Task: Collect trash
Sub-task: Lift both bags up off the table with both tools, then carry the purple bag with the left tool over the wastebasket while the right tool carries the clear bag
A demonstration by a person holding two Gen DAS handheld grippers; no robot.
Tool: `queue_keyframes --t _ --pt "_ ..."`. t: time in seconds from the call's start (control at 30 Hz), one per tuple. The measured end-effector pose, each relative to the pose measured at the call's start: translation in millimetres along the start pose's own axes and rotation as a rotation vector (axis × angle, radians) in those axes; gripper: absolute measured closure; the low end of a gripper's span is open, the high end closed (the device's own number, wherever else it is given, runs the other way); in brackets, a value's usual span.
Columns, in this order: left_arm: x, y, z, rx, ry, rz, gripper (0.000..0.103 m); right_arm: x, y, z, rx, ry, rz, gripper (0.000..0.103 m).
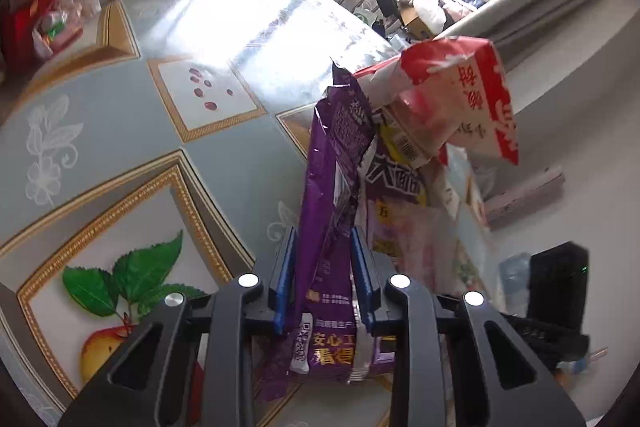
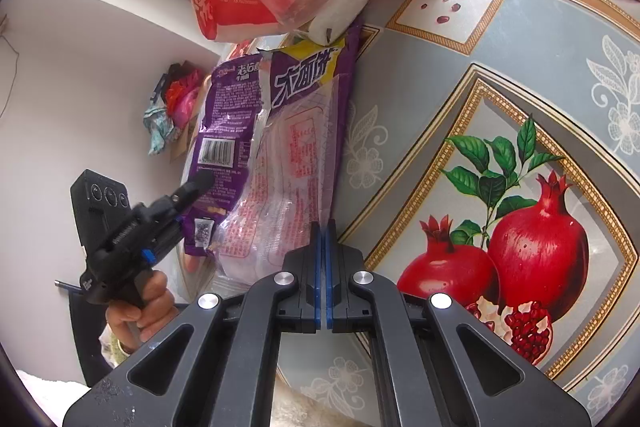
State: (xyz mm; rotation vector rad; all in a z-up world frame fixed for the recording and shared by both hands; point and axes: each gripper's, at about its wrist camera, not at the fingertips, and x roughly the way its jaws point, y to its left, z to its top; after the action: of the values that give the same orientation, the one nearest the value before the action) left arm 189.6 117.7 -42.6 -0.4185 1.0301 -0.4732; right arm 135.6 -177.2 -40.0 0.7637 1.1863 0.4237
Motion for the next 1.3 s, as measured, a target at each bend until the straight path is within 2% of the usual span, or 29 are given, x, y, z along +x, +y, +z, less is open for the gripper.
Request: queue_keyframes --t 0.13,0.2,0.27,0.43,0.57,0.7,0.8,0.97,1.1,1.17,1.3 --pt "2.9 -17.3 -6.6 0.162 -0.028 0.18 0.09 -0.4 0.0 0.7 0.004 0.0 0.002 0.103" --pt "0.4 -22.3 -10.2 0.201 -0.035 0.206 0.098 -0.8 -0.1 1.0 0.009 0.001 0.001 0.103" --pt "-5.7 -25.0 -11.9 0.215 -0.034 0.214 0.099 -2.8 0.3 0.7 0.009 -0.001 0.007 0.103" --pt "-37.0 -26.4 -20.8 0.221 -0.024 0.21 0.101 -9.4 7.1 -5.2 -0.015 0.004 0.032 0.103" --pt "-58.7 -24.6 -36.7 0.202 0.017 0.192 0.101 -18.6 11.5 -14.6 -0.04 0.01 0.035 0.103" --pt "-66.0 -29.7 -56.7 0.175 0.077 0.128 0.101 -33.2 5.7 -29.7 -0.044 0.01 0.021 0.103" --pt "-60.8 -46.9 -67.3 0.199 0.108 0.068 0.101 -51.8 -9.0 -43.5 -0.013 -0.013 -0.009 0.103" --pt "-30.2 -109.4 -76.2 0.358 0.128 -0.004 0.101 -99.3 -44.7 -62.1 0.093 -0.123 -0.073 0.103" --pt "1.2 -163.4 -75.1 0.5 0.114 -0.024 0.101 -139.3 -76.6 -73.1 0.202 -0.243 -0.144 0.103" --pt "12.0 -185.3 -75.6 0.571 0.096 -0.015 0.101 -153.8 -91.8 -76.2 0.26 -0.289 -0.16 0.103" --pt "38.3 -227.7 -87.7 0.762 0.022 0.082 0.101 -175.3 -117.9 -81.3 0.345 -0.366 -0.181 0.103"
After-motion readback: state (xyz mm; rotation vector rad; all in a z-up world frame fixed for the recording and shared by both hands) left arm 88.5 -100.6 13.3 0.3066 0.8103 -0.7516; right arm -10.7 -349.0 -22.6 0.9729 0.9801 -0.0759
